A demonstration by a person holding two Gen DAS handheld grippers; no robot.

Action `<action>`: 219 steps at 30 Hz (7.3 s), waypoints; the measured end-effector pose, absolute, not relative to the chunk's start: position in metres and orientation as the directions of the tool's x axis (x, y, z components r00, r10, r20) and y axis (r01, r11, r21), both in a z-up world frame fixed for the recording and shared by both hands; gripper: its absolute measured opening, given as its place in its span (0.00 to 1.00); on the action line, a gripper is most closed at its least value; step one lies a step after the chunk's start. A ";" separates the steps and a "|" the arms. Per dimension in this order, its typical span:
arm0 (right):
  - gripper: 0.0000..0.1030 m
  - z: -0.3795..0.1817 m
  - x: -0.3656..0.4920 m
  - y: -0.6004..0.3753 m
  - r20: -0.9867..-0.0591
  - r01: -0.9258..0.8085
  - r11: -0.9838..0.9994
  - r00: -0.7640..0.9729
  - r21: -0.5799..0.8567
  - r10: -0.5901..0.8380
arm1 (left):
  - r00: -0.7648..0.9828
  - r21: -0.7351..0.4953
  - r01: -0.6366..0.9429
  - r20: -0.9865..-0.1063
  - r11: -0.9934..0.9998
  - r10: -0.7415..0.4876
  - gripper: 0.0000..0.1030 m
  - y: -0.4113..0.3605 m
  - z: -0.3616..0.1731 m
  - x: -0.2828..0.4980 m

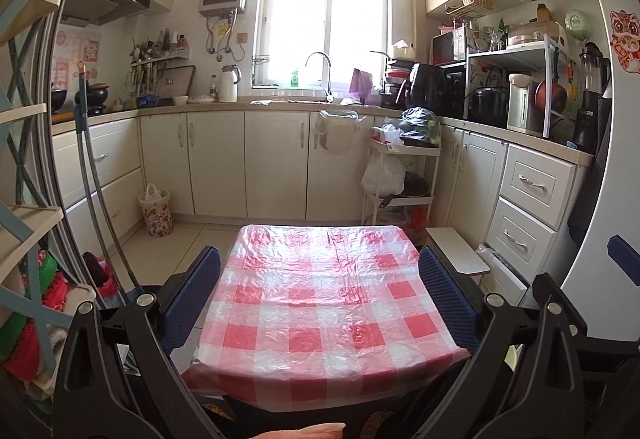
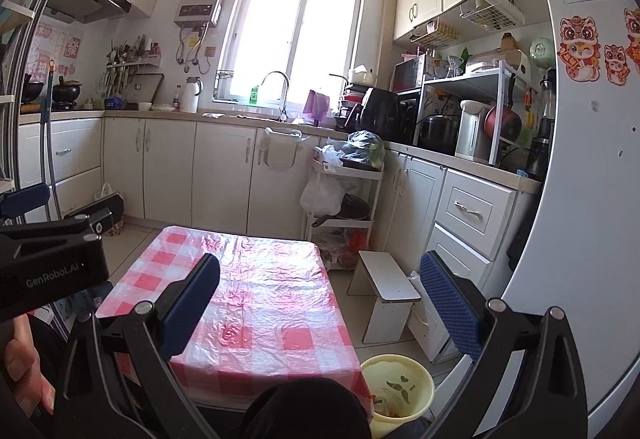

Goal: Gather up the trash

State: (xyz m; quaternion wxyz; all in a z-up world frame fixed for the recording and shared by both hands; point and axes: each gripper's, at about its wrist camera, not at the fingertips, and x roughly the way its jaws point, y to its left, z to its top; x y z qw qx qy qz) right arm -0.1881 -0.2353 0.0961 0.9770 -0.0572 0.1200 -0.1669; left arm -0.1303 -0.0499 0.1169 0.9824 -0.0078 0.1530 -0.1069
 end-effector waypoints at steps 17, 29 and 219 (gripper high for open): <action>0.93 0.084 -0.167 -0.227 -0.249 0.250 0.961 0.930 -0.117 -0.272 | 0.928 -0.021 0.163 -0.335 0.986 -0.161 0.93 -0.049 0.107 -0.114; 0.93 0.067 -0.130 -0.236 -0.318 0.216 0.972 0.919 -0.088 -0.233 | 0.942 0.010 0.173 -0.293 0.985 -0.162 0.93 -0.049 0.097 -0.095; 0.94 -0.125 0.191 -0.327 -0.821 0.152 0.988 0.563 -0.010 -0.095 | 0.775 0.084 0.134 -0.630 0.987 -0.052 0.93 -0.034 -0.053 0.164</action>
